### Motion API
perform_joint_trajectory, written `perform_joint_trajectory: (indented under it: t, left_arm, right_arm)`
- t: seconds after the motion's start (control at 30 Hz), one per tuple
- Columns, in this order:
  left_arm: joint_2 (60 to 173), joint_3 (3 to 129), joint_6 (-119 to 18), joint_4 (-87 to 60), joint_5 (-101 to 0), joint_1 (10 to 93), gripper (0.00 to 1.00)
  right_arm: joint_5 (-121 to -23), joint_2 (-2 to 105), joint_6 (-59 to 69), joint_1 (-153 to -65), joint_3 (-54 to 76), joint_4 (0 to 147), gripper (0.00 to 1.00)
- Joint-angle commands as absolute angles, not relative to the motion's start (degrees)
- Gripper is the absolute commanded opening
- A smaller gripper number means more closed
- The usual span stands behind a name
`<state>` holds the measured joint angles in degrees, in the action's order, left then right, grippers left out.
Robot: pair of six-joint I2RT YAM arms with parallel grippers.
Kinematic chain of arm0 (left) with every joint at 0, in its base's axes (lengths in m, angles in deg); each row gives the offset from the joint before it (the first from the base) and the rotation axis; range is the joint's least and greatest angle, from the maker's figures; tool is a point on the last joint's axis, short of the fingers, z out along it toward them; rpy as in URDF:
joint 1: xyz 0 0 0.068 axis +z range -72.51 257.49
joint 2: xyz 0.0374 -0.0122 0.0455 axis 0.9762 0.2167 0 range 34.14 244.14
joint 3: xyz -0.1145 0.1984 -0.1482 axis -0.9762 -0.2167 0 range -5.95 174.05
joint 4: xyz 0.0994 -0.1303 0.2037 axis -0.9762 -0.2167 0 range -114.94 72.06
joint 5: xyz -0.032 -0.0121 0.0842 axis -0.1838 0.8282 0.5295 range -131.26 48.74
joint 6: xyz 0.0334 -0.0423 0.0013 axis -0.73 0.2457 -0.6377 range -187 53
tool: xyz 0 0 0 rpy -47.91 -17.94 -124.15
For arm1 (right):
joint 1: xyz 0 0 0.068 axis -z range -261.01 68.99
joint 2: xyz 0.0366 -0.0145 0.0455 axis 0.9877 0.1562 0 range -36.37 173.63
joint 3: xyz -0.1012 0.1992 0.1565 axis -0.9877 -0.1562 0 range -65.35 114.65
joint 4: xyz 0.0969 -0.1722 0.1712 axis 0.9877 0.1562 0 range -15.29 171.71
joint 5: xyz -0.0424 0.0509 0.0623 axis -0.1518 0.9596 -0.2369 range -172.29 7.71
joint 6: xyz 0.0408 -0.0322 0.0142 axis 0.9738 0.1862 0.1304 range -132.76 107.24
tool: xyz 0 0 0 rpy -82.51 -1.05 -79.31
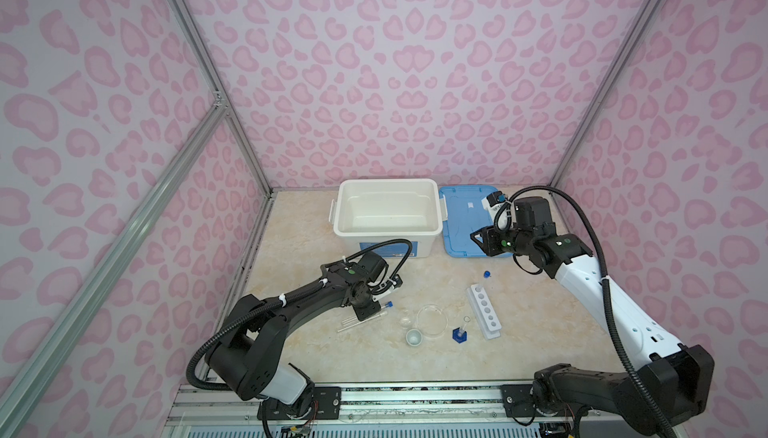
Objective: Organize the chemistry lab equipment
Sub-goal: 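Lower the left gripper onto the blue-capped test tube and close it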
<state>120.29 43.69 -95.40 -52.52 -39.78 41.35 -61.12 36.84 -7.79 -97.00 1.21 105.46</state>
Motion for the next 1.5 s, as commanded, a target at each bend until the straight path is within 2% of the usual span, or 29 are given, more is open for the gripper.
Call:
perform_joint_trajectory:
  t: [0.0,1.27,1.3,1.47]
  left_arm:
    - [120.85,43.53,-95.91,-52.22,-39.85,41.19,0.39]
    - [126.77,44.47,-93.45,-49.62,-39.68,41.1,0.37]
    - [126.94,44.51,-93.45,-49.66,-39.84,41.1,0.33]
    - [127.39,44.54,-93.37,-49.75,-40.24,41.1,0.28]
  right_arm:
    - [-61.19,36.98,-7.66,-96.93,0.85,103.72,0.34]
    - [-60.4,37.81,-6.94,-96.06,0.15,102.66,0.34]
    - [-60.4,37.73,-6.89,-96.01,0.13,102.66,0.34]
    - [-60.49,37.64,-6.7,-95.81,-0.14,102.31,0.34]
